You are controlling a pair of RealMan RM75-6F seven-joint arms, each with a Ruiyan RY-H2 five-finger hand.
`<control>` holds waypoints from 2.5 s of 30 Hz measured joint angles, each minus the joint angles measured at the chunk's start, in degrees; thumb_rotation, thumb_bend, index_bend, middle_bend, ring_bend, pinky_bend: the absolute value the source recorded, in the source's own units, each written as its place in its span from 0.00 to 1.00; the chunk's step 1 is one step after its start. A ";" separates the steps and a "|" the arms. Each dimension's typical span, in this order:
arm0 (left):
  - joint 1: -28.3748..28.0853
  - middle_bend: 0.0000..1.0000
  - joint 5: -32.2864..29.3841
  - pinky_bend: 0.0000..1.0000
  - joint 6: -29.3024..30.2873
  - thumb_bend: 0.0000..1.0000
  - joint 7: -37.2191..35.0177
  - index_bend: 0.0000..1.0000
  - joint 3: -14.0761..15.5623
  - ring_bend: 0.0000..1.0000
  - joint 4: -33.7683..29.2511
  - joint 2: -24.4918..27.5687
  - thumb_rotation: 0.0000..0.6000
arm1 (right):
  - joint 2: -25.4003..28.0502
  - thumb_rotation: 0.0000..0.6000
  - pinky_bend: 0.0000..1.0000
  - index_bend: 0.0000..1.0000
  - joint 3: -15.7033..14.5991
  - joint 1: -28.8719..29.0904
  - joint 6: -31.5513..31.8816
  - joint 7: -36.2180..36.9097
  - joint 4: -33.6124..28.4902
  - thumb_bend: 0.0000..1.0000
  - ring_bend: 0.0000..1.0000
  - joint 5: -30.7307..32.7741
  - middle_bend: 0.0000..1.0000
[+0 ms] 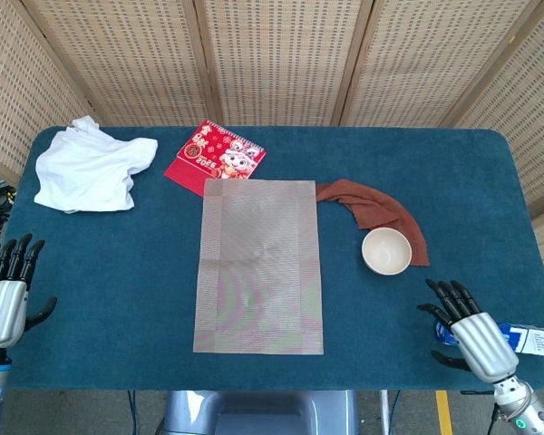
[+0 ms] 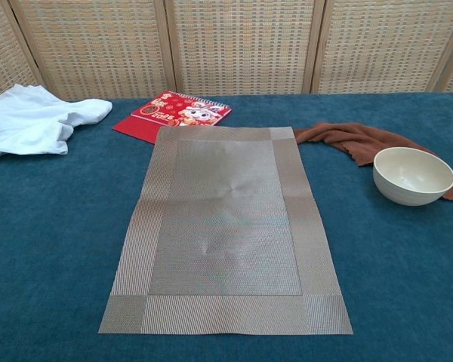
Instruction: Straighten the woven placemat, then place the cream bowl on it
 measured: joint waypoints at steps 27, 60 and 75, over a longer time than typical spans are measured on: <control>1.69 0.00 -1.24 0.00 -1.99 0.22 -0.44 0.06 -3.47 0.00 0.89 0.16 1.00 | -16.95 1.00 0.00 0.36 -3.04 5.55 -8.32 -3.88 4.83 0.31 0.00 -3.98 0.01; 2.15 0.00 -2.83 0.00 -4.49 0.22 -0.56 0.06 -5.85 0.00 1.51 0.19 1.00 | -28.95 1.00 0.00 0.36 -3.26 8.80 -7.80 0.63 14.00 0.33 0.00 -1.07 0.01; 2.04 0.00 -4.67 0.00 -5.42 0.22 -0.76 0.06 -7.02 0.00 2.01 0.13 1.00 | -31.51 1.00 0.00 0.35 -2.66 10.49 -9.21 2.00 16.35 0.33 0.00 1.07 0.00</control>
